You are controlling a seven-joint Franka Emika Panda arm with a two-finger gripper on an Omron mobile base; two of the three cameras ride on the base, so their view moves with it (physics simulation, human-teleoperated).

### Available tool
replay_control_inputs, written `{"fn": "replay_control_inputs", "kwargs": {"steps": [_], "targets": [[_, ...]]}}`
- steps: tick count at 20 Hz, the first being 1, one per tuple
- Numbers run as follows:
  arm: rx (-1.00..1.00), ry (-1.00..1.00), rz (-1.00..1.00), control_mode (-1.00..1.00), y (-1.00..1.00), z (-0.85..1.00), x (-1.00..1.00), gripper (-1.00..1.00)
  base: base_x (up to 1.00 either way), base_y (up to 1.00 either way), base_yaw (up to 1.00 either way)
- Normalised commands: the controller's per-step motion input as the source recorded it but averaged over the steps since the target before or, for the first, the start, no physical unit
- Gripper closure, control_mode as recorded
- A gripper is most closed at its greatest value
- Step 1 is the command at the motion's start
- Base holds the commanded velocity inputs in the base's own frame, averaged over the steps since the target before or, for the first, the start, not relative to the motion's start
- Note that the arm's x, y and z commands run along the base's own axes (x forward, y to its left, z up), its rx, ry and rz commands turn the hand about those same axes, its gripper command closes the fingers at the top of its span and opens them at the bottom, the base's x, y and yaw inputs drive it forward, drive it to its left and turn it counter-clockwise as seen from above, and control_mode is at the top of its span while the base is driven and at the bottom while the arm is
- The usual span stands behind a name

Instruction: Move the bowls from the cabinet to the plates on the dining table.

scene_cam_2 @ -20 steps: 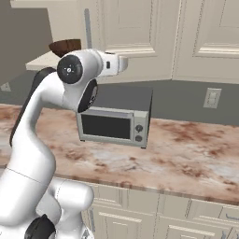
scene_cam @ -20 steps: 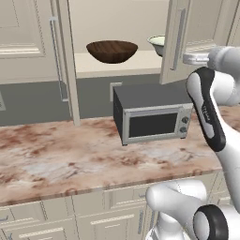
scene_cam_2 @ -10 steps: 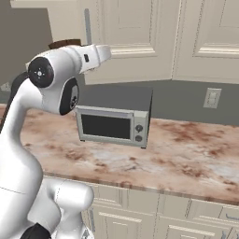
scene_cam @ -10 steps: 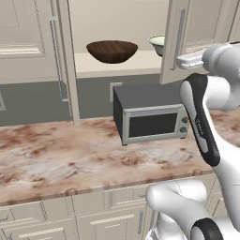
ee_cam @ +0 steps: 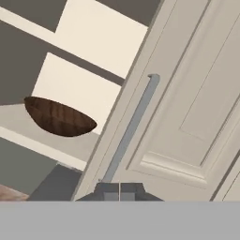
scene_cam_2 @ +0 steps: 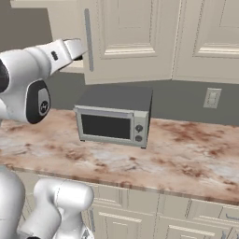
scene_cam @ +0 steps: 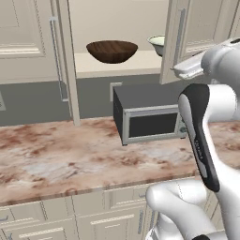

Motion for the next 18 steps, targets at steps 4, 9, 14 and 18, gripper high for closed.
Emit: {"fn": "replay_control_inputs", "kwargs": {"steps": [4,9,14,18], "targets": [[0.0,0.08,0.05,-1.0,0.04,0.01,-0.64,1.0,0.0,0.0,0.0],[0.0,0.03,0.0,-1.0,0.05,0.0,-0.1,1.0,0.0,0.0,0.0],[-0.09,0.1,0.0,-1.0,0.68,0.0,0.29,-1.0,0.0,0.0,0.0],[-0.05,0.08,0.0,-1.0,0.42,0.0,0.1,-1.0,0.0,0.0,0.0]]}}
